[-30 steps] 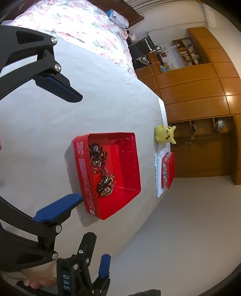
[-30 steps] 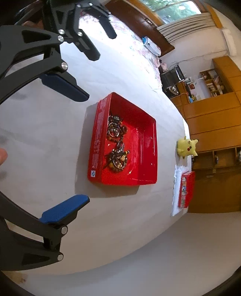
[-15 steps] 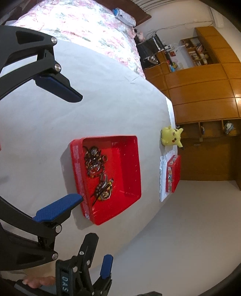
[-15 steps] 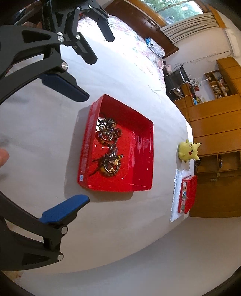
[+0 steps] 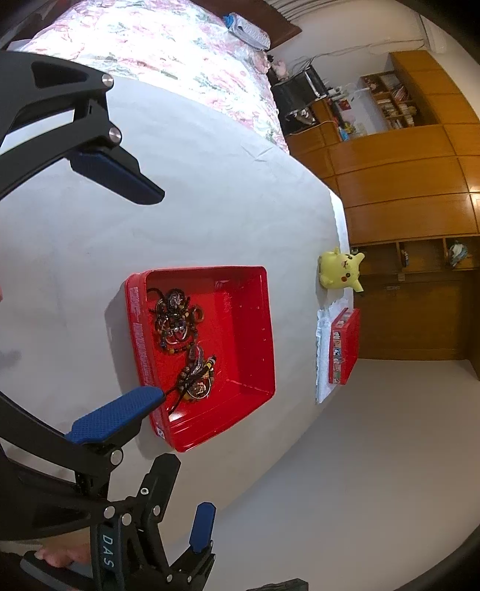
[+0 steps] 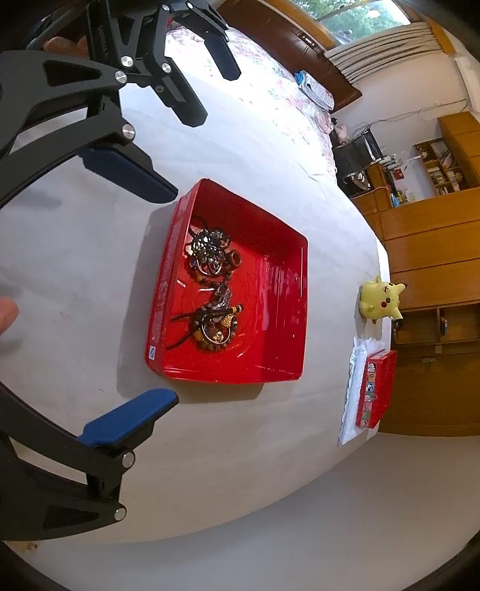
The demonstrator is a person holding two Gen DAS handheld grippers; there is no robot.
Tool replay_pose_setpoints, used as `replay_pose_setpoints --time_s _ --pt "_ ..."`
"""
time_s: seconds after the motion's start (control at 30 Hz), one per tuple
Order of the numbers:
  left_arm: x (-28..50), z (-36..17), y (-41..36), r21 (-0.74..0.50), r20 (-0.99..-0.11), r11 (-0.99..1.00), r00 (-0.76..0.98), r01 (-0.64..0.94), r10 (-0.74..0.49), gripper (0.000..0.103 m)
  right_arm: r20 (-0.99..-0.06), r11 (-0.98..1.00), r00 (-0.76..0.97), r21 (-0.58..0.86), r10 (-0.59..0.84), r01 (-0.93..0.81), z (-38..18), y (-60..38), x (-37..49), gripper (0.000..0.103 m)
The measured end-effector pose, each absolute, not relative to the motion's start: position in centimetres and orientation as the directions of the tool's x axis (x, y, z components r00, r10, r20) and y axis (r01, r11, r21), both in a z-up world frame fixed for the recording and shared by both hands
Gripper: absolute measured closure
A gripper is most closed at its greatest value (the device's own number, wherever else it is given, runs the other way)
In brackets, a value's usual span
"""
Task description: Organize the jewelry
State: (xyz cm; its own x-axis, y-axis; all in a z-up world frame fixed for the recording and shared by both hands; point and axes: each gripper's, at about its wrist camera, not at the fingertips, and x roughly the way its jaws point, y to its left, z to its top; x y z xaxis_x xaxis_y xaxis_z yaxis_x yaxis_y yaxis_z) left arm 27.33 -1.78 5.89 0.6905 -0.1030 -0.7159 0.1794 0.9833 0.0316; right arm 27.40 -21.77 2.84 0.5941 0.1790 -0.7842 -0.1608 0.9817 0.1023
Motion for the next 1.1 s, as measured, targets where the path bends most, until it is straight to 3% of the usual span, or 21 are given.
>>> replay_pose_setpoints --time_s 1.1 --pt "31.7 3.7 -2.0 0.009 -0.753 0.985 0.650 0.171 -0.105 0.004 -0.818 0.982 0.549 0.105 0.174 -0.156 0.2 -21.7 31.7 0.003"
